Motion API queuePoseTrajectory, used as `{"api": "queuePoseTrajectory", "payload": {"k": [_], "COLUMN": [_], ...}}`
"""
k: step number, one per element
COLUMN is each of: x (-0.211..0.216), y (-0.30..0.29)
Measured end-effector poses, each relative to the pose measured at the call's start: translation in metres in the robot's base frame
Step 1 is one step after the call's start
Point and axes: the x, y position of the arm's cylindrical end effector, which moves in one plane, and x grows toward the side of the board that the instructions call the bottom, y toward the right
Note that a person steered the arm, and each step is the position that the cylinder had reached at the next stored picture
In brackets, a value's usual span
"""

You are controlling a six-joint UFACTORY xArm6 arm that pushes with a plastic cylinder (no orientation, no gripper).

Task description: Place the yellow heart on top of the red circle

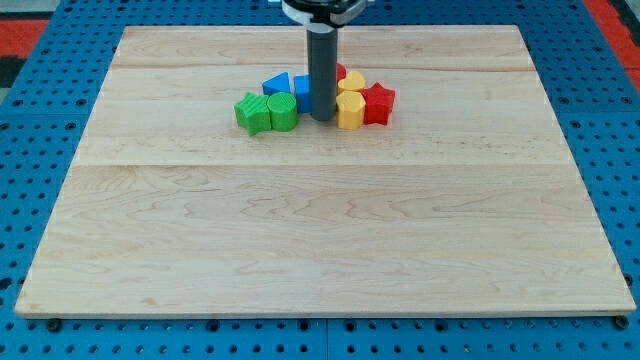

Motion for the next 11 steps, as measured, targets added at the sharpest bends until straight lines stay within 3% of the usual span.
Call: {"api": "queuePoseTrajectory", "payload": {"k": [1,2,3,5,9,11], "x": [0.035,0.036,0.025,-0.023,-0.073,-0.106], "y": [0.001,0.013,0.039,0.004,0.078,0.071]}}
